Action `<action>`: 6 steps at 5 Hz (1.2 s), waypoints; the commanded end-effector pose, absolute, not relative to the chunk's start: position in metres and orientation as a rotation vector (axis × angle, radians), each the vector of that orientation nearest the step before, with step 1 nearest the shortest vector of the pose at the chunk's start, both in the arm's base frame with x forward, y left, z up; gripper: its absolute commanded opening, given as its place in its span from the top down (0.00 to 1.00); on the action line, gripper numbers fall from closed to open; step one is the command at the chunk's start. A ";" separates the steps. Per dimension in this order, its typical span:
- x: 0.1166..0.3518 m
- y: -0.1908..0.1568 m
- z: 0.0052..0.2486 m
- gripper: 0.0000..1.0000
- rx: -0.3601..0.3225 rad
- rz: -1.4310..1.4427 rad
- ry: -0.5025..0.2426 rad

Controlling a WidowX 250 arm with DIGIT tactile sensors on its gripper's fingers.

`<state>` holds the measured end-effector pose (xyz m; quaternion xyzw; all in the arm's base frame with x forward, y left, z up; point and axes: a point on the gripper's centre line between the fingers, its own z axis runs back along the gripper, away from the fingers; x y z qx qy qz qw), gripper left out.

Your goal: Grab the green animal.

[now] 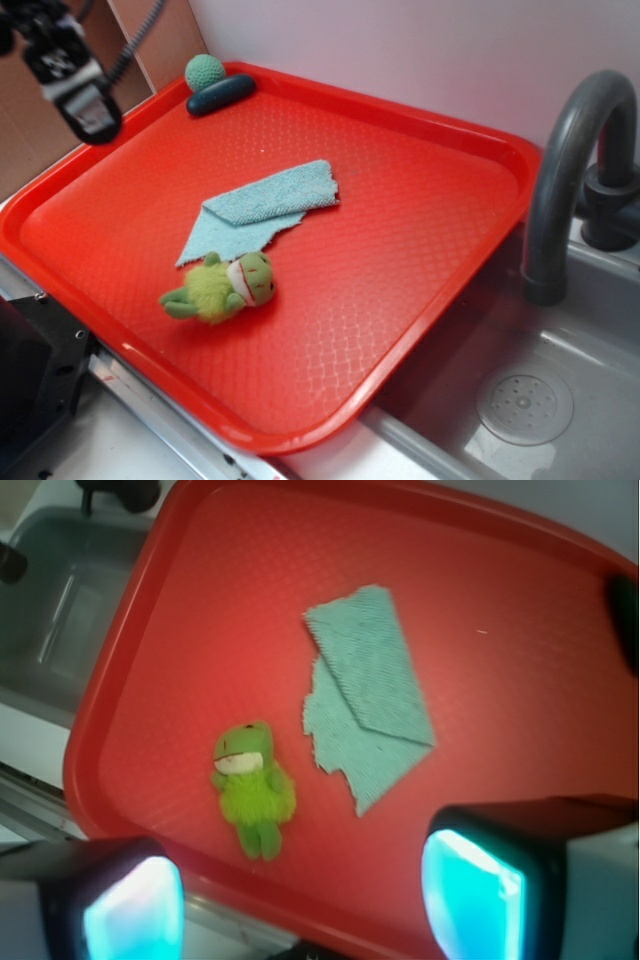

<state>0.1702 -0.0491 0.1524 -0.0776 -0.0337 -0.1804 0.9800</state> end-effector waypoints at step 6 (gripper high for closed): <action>0.160 -0.093 0.032 1.00 0.042 -0.566 0.239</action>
